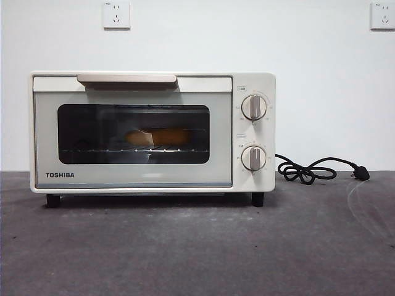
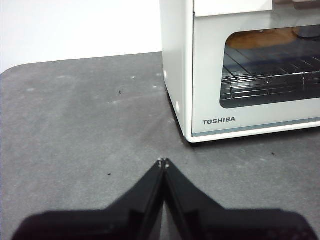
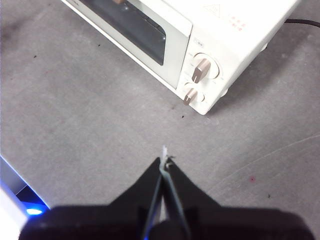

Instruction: Take the corn from the table,put the corn in the oven

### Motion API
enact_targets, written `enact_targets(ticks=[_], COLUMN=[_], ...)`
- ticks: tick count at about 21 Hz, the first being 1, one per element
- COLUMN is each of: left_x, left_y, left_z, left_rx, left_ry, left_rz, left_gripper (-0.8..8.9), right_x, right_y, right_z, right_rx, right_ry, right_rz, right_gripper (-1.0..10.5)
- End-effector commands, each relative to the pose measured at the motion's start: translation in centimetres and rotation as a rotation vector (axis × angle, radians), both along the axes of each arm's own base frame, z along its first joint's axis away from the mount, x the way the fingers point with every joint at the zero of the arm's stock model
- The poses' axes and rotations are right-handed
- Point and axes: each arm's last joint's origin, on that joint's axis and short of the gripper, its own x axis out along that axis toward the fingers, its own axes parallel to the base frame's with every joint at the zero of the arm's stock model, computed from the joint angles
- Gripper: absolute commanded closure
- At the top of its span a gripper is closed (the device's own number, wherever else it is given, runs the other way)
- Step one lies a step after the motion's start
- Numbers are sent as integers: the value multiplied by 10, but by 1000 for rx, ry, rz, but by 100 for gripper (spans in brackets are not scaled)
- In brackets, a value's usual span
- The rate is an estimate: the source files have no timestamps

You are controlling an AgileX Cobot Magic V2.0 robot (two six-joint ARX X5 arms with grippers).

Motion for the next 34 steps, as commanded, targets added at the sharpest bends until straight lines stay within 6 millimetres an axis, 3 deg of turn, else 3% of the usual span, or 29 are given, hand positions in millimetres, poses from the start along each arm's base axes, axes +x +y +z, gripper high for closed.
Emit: enact_targets(ticks=[1,16,21,25,29,31,34], left_x=[0,1,1,1,1,1,1], left_y=[0,0,0,0,0,0,0], left_z=[-1,-2,-2,-2,-2,-2,-2], left_rx=[11,12,12,12,12,12,12], left_ry=[-7,2,2,2,2,3,3], left_rz=[-3,-3,-3,-3,-3,-3,-3], left_gripper=[817,816,817,816,816,816,817], right_x=[1,1,3,13,51,60,53], right_y=[1,1,-7,-21,-55,-77,-97], right_z=[1,1,3,4,10,0,-26], right_rx=[2,2,-148,-164,191,326,336], right_ry=[-8,-8,-122,-153,-347,-428,-449], right_rz=[3,3,-135,-261,-351,-356,-418], right_gripper=[962,962,962,962,962,962,962])
